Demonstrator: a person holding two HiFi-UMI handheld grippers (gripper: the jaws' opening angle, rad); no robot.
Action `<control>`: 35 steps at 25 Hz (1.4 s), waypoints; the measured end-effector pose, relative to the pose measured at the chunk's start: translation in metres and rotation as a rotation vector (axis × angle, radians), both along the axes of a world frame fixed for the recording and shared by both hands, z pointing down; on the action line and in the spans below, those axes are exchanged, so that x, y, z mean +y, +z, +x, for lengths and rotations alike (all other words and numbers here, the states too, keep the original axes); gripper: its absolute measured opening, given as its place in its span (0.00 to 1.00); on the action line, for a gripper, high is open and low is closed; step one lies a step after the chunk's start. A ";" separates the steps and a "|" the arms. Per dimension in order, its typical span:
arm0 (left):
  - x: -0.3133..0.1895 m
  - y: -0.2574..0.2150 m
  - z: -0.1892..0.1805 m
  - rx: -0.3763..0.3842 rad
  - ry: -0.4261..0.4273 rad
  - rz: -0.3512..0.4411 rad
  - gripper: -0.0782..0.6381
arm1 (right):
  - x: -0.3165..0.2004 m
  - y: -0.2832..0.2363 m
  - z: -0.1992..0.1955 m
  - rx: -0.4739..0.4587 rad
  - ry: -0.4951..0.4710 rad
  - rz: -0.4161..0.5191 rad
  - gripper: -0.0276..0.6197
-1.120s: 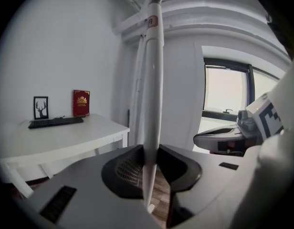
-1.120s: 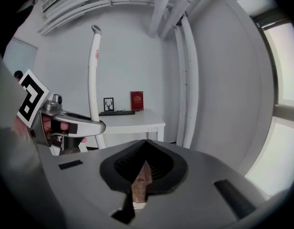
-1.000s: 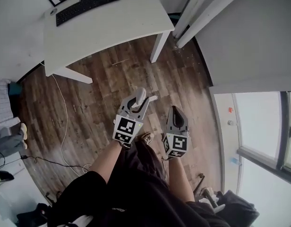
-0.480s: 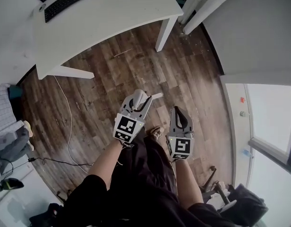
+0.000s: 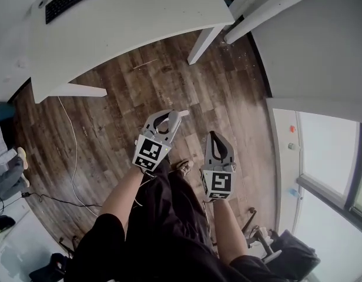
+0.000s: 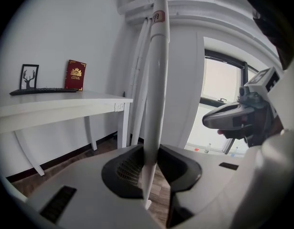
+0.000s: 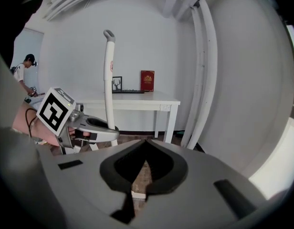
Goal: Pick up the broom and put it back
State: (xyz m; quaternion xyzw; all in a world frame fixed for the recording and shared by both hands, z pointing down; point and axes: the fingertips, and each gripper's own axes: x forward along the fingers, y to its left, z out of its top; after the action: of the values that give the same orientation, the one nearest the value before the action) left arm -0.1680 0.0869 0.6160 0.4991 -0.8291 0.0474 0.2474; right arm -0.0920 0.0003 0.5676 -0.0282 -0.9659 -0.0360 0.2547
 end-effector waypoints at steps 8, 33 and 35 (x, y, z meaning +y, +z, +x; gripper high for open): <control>0.009 0.051 -0.033 0.103 -0.038 -0.021 0.23 | 0.007 0.027 -0.025 0.046 -0.015 -0.010 0.08; -0.023 0.097 -0.183 0.202 0.037 -0.009 0.23 | 0.002 0.055 -0.143 0.047 0.068 -0.101 0.08; -0.025 0.099 -0.194 0.200 0.034 -0.014 0.23 | -0.004 0.054 -0.144 0.050 0.087 -0.098 0.08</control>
State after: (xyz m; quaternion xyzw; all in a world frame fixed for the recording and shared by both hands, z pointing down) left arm -0.3624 0.0620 0.7154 0.5135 -0.7913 0.0073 0.3318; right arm -0.2360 -0.0039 0.6212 0.0006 -0.9603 0.0230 0.2782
